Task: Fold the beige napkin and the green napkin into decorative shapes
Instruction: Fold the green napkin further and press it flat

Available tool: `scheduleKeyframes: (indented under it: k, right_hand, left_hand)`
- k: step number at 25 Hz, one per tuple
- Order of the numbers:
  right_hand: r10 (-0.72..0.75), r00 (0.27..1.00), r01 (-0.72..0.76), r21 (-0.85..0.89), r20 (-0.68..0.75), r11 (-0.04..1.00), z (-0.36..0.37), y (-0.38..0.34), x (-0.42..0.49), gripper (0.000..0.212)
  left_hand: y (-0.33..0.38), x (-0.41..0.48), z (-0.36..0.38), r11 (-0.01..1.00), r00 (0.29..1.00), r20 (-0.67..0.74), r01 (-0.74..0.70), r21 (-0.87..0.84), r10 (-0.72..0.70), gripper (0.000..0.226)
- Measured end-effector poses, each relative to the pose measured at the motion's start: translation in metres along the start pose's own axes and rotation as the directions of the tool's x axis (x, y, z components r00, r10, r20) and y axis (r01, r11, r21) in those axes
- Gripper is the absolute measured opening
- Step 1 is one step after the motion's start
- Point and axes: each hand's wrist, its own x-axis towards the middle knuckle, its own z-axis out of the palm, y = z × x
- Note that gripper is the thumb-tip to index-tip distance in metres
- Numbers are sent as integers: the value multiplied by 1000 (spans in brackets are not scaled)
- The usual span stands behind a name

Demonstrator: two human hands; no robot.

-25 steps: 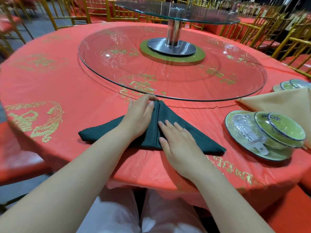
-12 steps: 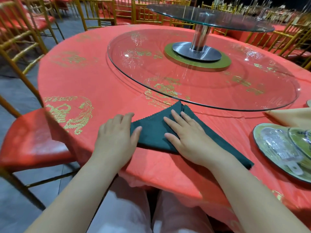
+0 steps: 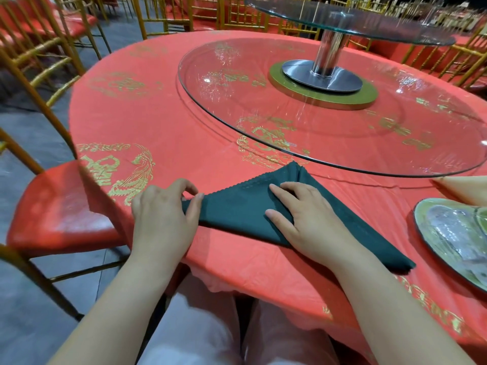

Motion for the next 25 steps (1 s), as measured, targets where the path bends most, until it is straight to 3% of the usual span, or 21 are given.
scheduleKeyframes:
  k: [5, 12, 15, 17, 18, 21, 25]
  right_hand:
    - [54, 993, -56, 15, 106, 998, 2, 1, 0, 59]
    - [63, 987, -62, -10, 145, 998, 2, 0, 0, 64]
    - [62, 986, -53, -60, 154, 997, 5, 0, 2, 65]
    - [60, 986, -48, -76, 154, 996, 6, 1, 2, 65]
    - [59, 986, -47, -77, 154, 996, 7, 1, 2, 65]
    - [55, 986, -43, -73, 161, 996, 7, 2, 2, 64]
    - [50, 983, -38, -71, 175, 997, 7, 2, 3, 63]
  left_hand:
    - [-8, 2, -1, 999, 998, -49, 24, -24, -25, 4]
    - [-12, -1, -8, 997, 998, -13, 66, -38, -66, 19]
    - [0, 1, -6, 978, 984, 44, -168, -126, 175, 35]
    - [22, -5, 2, 909, 898, 172, -377, -178, 406, 51]
    - [35, -11, 6, 894, 855, 262, -416, -166, 447, 54]
    - [52, -26, 22, 933, 842, 467, -348, 90, 269, 52]
    - [47, -30, 21, 937, 856, 505, -257, 237, 107, 63]
